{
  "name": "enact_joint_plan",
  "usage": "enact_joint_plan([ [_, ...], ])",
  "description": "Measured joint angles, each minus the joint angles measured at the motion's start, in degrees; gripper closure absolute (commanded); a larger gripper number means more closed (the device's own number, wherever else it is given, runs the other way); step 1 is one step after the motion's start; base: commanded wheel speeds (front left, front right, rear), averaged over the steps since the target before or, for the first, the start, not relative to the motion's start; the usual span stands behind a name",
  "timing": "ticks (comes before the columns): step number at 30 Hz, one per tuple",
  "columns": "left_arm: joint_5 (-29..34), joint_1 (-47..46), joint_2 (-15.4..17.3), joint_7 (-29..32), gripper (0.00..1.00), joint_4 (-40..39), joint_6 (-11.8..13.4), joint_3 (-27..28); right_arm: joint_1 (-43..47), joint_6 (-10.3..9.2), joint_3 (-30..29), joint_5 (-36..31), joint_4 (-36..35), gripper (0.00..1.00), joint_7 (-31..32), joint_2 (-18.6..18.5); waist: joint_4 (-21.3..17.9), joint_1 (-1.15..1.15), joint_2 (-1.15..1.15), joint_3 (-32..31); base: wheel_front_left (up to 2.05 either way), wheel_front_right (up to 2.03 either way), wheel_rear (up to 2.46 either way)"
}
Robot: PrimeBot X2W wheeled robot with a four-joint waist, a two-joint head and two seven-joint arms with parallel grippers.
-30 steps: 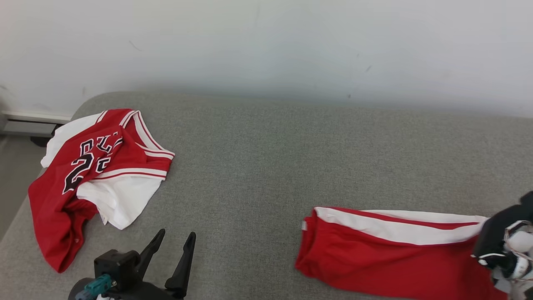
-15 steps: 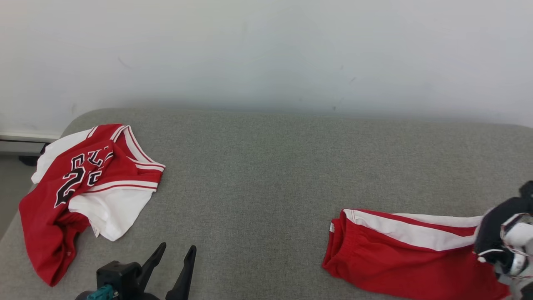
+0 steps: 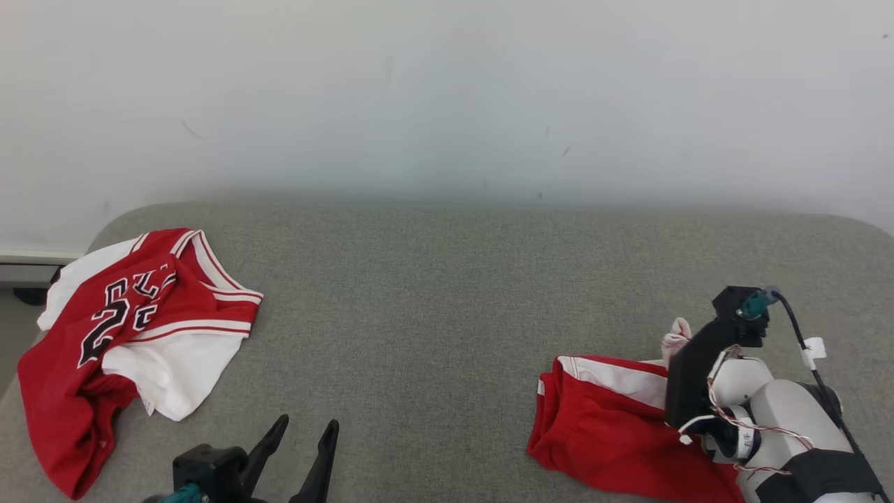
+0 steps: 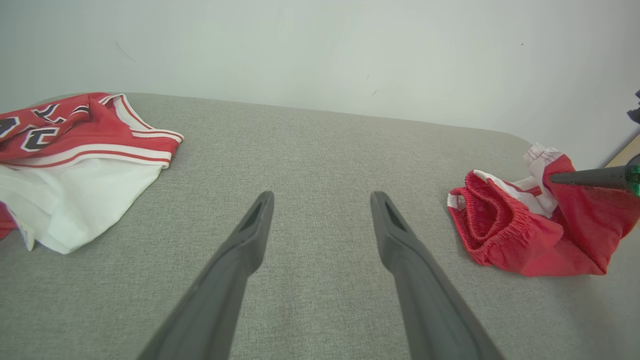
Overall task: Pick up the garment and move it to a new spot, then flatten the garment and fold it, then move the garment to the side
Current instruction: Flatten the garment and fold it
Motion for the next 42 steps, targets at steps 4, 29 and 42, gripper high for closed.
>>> enact_joint_plan([
  [4,-0.04,0.64,-0.03,0.01,0.0,0.09,0.0,0.0,-0.02,0.0,1.0,0.02,-2.37,1.0,0.71,1.94,-0.21,0.0,0.0,-0.17,0.0,0.0,0.0],
  [29,-0.42,0.31,-1.12,0.37,0.0,0.63,-0.49,-0.41,-0.74,-1.78,13.72,7.86,-9.6,1.0,4.75,4.3,-0.44,0.01,0.0,0.5,0.0,0.0,0.0],
  [42,-0.52,-0.72,-1.25,0.41,0.0,1.19,-0.49,-0.4,-1.42,-2.18,16.41,11.21,-8.08,0.0,2.97,4.26,0.52,0.01,0.0,0.92,0.0,0.0,0.0],
])
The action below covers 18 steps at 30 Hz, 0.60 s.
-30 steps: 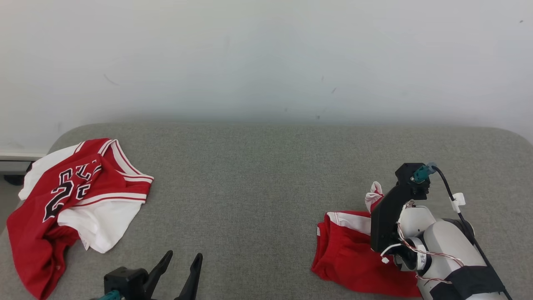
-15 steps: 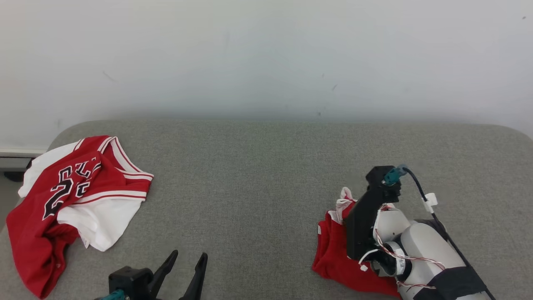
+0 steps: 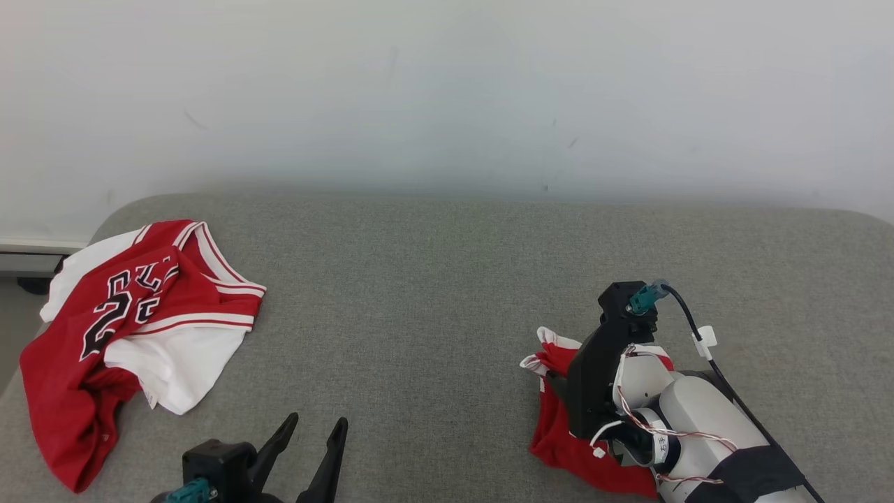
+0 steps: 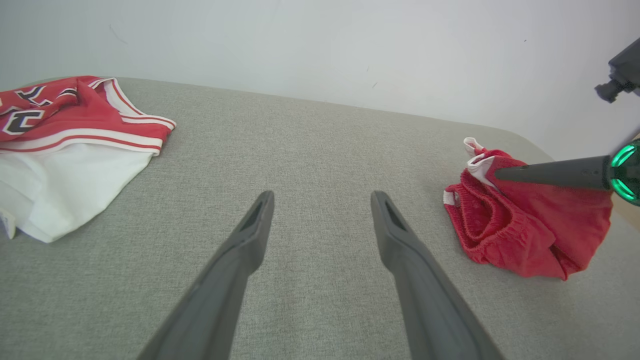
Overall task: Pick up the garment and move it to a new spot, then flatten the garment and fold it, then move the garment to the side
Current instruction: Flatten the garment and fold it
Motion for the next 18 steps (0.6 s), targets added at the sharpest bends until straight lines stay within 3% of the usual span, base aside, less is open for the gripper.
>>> enact_joint_plan([
  [11,-0.34,0.3,0.25,-0.52,0.0,0.26,0.0,0.91,-1.86,0.0,-5.3,-1.96,-3.85,0.0,-2.9,-0.07,-1.47,0.0,0.0,-0.29,0.0,0.0,0.0],
  [18,-0.42,0.98,0.25,-1.02,0.0,0.21,0.0,1.31,0.26,0.0,-9.89,-6.19,-8.15,0.0,-3.91,-5.2,-3.11,0.0,0.0,-1.2,0.0,0.0,0.0],
])
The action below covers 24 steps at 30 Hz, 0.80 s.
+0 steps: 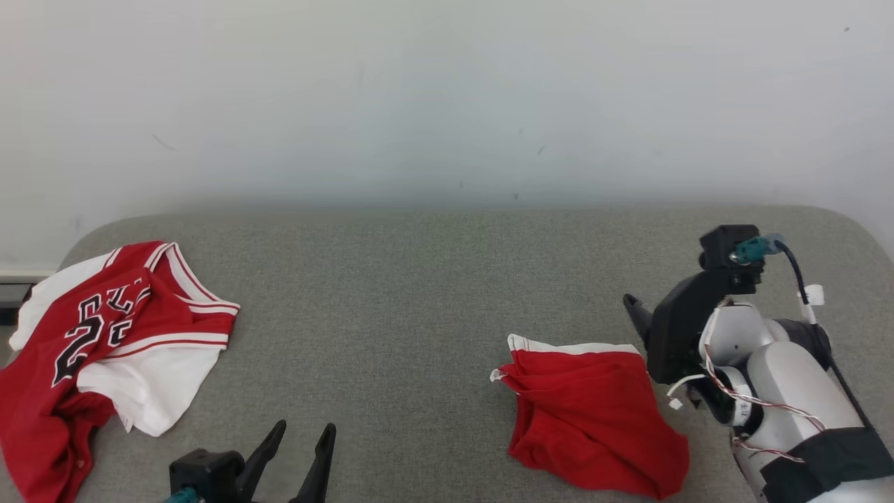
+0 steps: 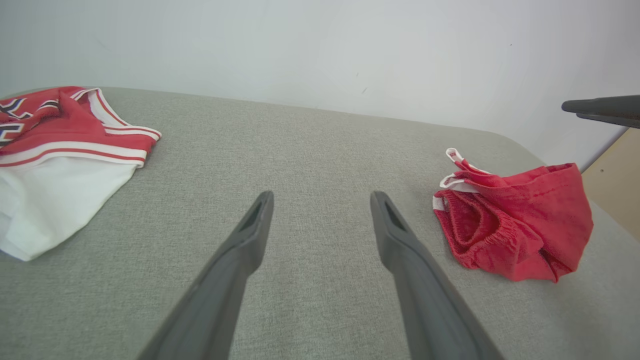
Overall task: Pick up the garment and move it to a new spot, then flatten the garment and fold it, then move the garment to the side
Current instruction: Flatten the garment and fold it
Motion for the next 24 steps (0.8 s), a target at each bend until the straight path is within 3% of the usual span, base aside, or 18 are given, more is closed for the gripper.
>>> enact_joint_plan([
  [7,0.01,0.83,-0.11,0.0,0.0,-0.04,0.0,-0.35,5.61,0.0,-4.42,-4.14,-4.72,0.0,-1.31,-3.36,-1.47,0.0,0.0,-0.65,0.0,0.0,0.0],
  [14,0.2,0.82,-0.37,-0.55,0.0,0.01,0.0,-0.19,12.06,0.08,-7.25,-3.74,-10.33,0.0,-9.06,-3.6,-1.93,0.0,0.0,-1.23,0.0,0.0,0.0],
  [18,0.45,0.96,-0.2,-1.4,0.0,0.02,0.01,1.18,17.68,2.15,-7.09,-2.54,-12.96,0.0,-15.02,-3.35,-2.59,0.0,0.0,-1.54,0.0,0.0,0.0],
  [24,0.93,1.83,0.0,-2.09,0.0,0.02,0.05,2.57,19.98,3.11,-7.68,-1.96,-14.21,0.0,-19.87,-2.79,-3.54,0.0,0.0,-1.71,0.0,0.0,0.0],
])
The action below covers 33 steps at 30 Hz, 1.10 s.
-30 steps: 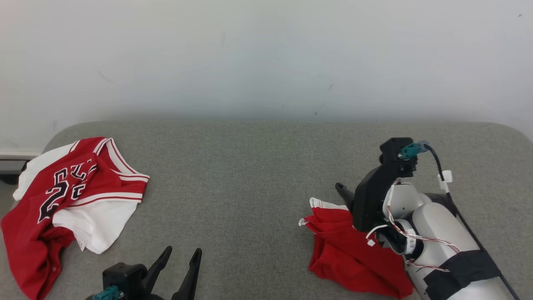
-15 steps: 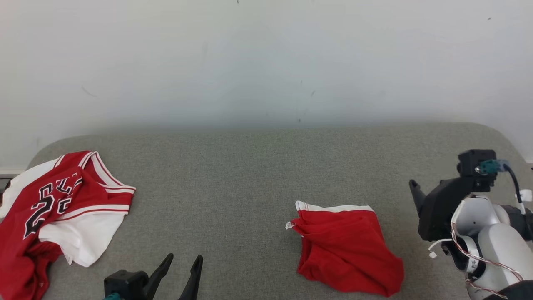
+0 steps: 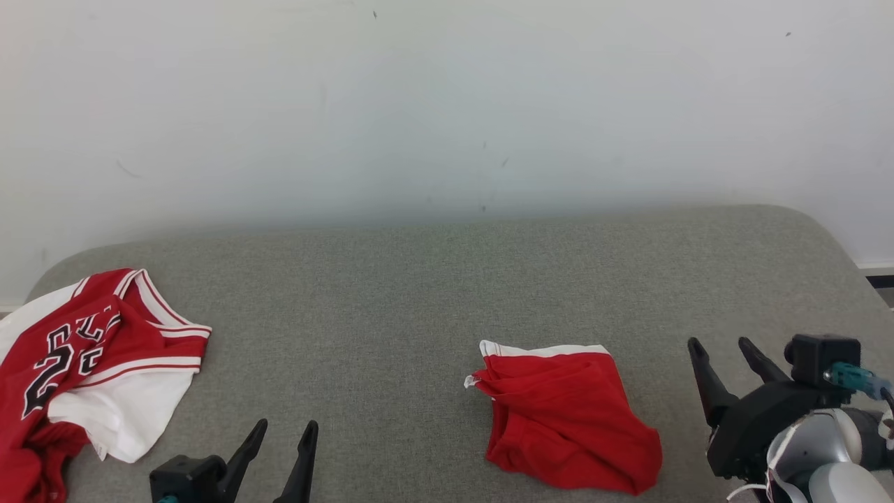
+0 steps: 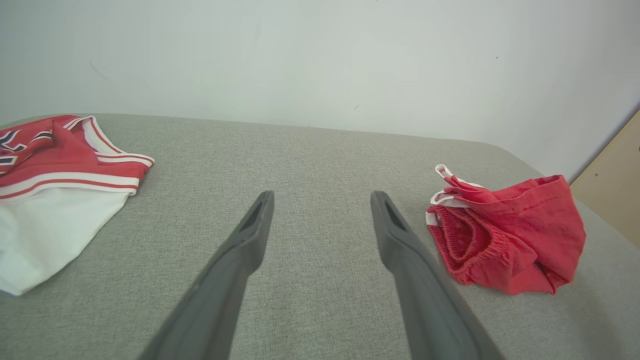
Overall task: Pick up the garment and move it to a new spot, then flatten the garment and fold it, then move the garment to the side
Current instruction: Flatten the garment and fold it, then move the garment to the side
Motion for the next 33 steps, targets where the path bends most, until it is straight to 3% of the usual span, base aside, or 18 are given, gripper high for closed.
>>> enact_joint_plan([
  [10,0.46,-0.09,-0.74,-0.24,0.0,-0.01,0.01,-0.01,3.6,1.0,-2.42,0.09,-1.24,0.0,-7.65,-0.43,-0.01,0.0,0.0,0.41,0.0,0.0,0.0],
  [16,0.9,-0.09,-1.01,-0.23,0.0,-0.02,0.01,-0.01,6.32,0.93,-2.64,0.43,2.67,0.0,-7.68,-0.54,0.51,0.0,0.0,0.86,0.0,0.0,0.0],
  [22,1.01,-0.2,-1.08,0.1,0.0,-0.04,0.01,-0.05,4.19,0.91,-2.22,0.52,5.47,0.0,-3.97,-0.8,1.3,0.0,0.0,1.7,0.0,0.0,0.0],
  [33,1.45,-1.31,-1.67,1.1,0.0,0.04,-0.05,-1.31,-0.99,0.44,0.27,2.35,13.18,0.0,8.43,-0.96,3.85,0.0,0.0,3.0,0.0,0.0,0.0],
])
